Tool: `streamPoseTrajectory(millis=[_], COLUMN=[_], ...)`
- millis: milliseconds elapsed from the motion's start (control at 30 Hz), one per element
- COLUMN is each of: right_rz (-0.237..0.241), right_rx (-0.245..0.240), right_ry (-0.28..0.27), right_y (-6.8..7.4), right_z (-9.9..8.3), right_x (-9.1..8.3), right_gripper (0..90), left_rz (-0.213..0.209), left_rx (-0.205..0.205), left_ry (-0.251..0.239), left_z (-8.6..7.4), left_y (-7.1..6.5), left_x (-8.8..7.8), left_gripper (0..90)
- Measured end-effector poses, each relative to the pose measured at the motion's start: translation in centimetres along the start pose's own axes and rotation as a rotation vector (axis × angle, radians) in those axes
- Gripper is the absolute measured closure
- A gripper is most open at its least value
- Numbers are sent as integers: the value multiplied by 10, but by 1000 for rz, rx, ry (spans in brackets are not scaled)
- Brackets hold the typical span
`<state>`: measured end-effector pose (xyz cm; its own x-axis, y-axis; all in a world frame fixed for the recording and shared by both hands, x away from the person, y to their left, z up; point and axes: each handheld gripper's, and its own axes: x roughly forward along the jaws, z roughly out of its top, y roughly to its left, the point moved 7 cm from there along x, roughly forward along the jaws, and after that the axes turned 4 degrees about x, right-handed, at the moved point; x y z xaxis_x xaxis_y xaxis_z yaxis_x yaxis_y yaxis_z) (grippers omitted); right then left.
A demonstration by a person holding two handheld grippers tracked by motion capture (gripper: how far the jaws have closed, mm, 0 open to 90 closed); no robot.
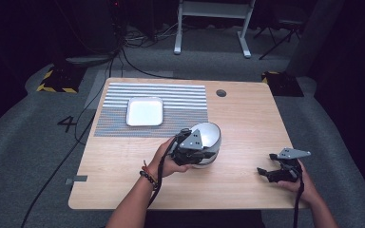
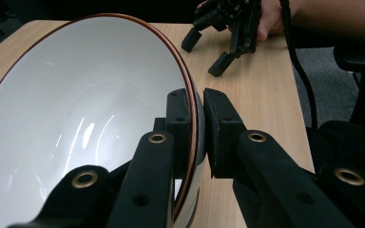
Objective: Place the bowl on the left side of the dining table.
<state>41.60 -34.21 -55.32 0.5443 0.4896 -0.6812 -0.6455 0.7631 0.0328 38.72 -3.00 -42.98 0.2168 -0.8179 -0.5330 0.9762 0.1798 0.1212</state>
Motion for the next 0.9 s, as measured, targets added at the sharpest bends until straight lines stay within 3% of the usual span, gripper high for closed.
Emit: streamPoseTrajectory(millis=[567, 900], right_rz=[0, -1], right_rx=[0, 0], right_ry=[0, 1], right_y=[0, 0], right_z=[0, 0], right_x=[0, 0], right_gripper=[113, 113], left_rz=[74, 142], left_rx=[-35, -61], left_ry=[-27, -26], left_z=[0, -3], left_y=[22, 43], left_x=[-23, -38], left_gripper=[811, 811])
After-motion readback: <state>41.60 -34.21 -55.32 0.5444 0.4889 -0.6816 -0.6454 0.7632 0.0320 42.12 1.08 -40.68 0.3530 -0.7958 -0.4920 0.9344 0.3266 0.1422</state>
